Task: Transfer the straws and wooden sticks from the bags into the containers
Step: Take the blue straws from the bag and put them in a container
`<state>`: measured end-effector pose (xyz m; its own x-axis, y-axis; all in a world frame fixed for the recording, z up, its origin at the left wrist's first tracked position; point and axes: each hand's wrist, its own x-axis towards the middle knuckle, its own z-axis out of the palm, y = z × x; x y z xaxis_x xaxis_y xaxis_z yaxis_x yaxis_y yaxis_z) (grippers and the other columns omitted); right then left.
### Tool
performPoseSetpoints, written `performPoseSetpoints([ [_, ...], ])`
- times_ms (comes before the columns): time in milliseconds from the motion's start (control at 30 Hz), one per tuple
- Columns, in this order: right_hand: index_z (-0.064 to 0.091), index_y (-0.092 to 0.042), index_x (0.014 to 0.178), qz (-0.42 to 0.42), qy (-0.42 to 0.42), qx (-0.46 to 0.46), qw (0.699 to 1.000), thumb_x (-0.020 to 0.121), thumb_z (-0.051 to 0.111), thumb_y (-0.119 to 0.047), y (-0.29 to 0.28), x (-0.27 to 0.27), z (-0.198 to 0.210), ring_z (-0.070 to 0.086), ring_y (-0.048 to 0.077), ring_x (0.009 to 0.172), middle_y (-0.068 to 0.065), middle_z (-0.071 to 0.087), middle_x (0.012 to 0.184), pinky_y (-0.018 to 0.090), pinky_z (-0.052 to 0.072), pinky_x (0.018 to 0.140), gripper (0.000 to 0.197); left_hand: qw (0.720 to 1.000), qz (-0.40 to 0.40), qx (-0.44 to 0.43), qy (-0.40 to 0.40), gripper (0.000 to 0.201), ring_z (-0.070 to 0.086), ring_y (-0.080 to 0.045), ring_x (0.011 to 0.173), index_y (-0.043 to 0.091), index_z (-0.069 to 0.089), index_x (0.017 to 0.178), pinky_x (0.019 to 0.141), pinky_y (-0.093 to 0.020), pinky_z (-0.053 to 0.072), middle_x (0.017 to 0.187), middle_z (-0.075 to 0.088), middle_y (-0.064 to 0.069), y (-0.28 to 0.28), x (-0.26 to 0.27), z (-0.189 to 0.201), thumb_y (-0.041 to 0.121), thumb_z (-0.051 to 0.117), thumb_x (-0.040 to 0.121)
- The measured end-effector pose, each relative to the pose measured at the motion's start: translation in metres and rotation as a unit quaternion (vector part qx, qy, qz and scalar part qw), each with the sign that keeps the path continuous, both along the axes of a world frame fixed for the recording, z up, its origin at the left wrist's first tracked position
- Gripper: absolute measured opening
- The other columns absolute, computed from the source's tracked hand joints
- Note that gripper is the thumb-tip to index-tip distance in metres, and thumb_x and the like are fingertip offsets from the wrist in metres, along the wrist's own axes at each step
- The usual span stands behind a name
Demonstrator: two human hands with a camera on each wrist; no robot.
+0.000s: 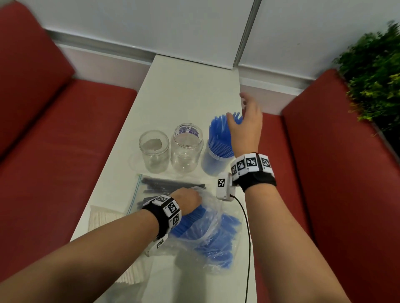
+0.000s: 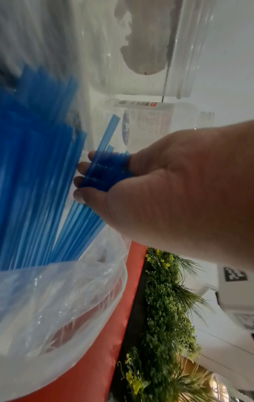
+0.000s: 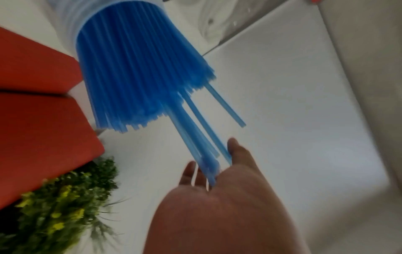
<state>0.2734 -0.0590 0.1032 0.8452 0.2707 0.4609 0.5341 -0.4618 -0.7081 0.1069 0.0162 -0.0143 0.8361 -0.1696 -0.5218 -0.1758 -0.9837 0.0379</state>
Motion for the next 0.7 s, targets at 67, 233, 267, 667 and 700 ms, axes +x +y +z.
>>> performPoseSetpoints([
  [67,0.046,-0.014,0.148,0.015,-0.047,-0.086,0.995,0.099,0.059,-0.019,0.011,-0.005,-0.011,0.041,0.026,0.141,0.009,0.047,0.150,0.042,0.029,0.120,0.051,1.000,0.013,0.020,-0.001,0.035,0.061,-0.030,0.113,0.001,0.046,0.135,0.090,-0.040,0.051,0.131,0.058,-0.013,0.000,-0.003,0.004,0.003,0.034,0.103],
  [233,0.009,-0.018,0.163,0.031,0.068,-0.417,0.906,0.108,0.027,-0.052,0.015,-0.013,-0.050,-0.004,0.030,0.157,0.009,0.008,0.170,0.053,-0.005,0.125,0.068,0.998,0.035,0.052,0.031,0.033,0.063,-0.030,0.110,0.002,0.048,0.133,0.086,-0.041,0.050,0.125,0.063,-0.009,0.001,-0.006,0.022,0.002,0.037,0.102],
  [267,0.007,-0.019,0.163,0.029,0.067,-0.395,0.916,0.107,0.029,-0.053,0.014,-0.014,-0.051,-0.005,0.031,0.157,0.009,0.005,0.171,0.055,-0.004,0.125,0.069,0.997,0.040,0.054,0.036,0.031,0.063,-0.029,0.110,0.002,0.051,0.130,0.086,-0.040,0.050,0.124,0.064,-0.009,0.002,-0.007,0.026,0.002,0.038,0.102],
  [667,0.037,-0.020,0.155,0.153,0.078,-0.145,0.974,0.091,0.051,-0.003,-0.021,-0.071,-0.024,0.011,0.026,0.156,0.005,0.025,0.166,0.037,0.014,0.126,0.068,0.992,0.059,0.092,0.062,0.024,0.060,-0.025,0.112,0.007,0.062,0.117,0.083,-0.034,0.045,0.123,0.063,-0.005,0.001,-0.015,0.079,0.011,0.046,0.099],
  [700,0.042,-0.022,0.152,0.207,0.147,-0.143,0.957,0.089,0.052,0.000,-0.029,-0.082,-0.025,0.023,0.022,0.153,0.004,0.034,0.162,0.032,0.023,0.122,0.068,0.993,0.057,0.094,0.051,0.024,0.060,-0.025,0.111,0.007,0.063,0.116,0.083,-0.034,0.045,0.122,0.063,-0.006,0.001,-0.016,0.089,0.011,0.047,0.099],
])
